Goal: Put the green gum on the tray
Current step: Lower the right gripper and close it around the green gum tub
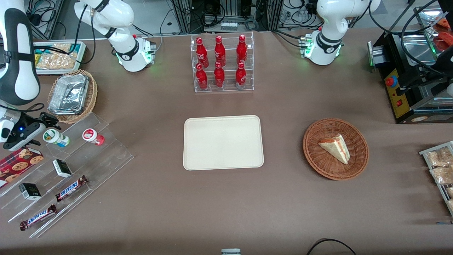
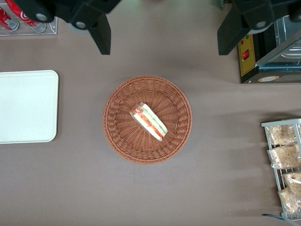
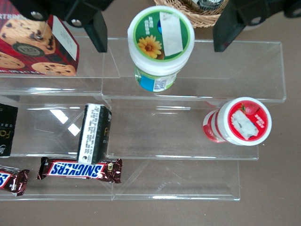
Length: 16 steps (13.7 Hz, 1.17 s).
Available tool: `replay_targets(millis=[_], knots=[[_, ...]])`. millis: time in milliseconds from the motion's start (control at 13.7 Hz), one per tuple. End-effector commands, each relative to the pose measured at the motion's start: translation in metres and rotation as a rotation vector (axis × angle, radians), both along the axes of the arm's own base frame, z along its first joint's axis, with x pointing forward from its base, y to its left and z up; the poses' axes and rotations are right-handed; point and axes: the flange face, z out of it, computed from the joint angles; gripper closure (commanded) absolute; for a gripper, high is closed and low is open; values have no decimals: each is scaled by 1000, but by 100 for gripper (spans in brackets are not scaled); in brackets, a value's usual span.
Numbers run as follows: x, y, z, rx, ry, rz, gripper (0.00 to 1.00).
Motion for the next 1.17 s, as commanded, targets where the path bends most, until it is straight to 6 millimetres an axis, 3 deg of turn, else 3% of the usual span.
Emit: replay_targets(millis=[0, 73, 146, 219, 292, 365, 584, 949, 1095], knots=[[-1, -1, -8, -1, -22, 7, 0], [-1, -1, -10, -1, -20, 7, 8], [-2, -2, -9, -1, -22, 6, 32], [-3, -1, -12, 1, -16, 7, 66], [-4, -1, -12, 2, -13, 6, 89], [-4, -1, -12, 4, -8, 6, 100], [-4, 3, -6, 12, 6, -4, 100], [13, 17, 58, 27, 33, -1, 100], [19, 34, 68, 29, 45, -11, 100]])
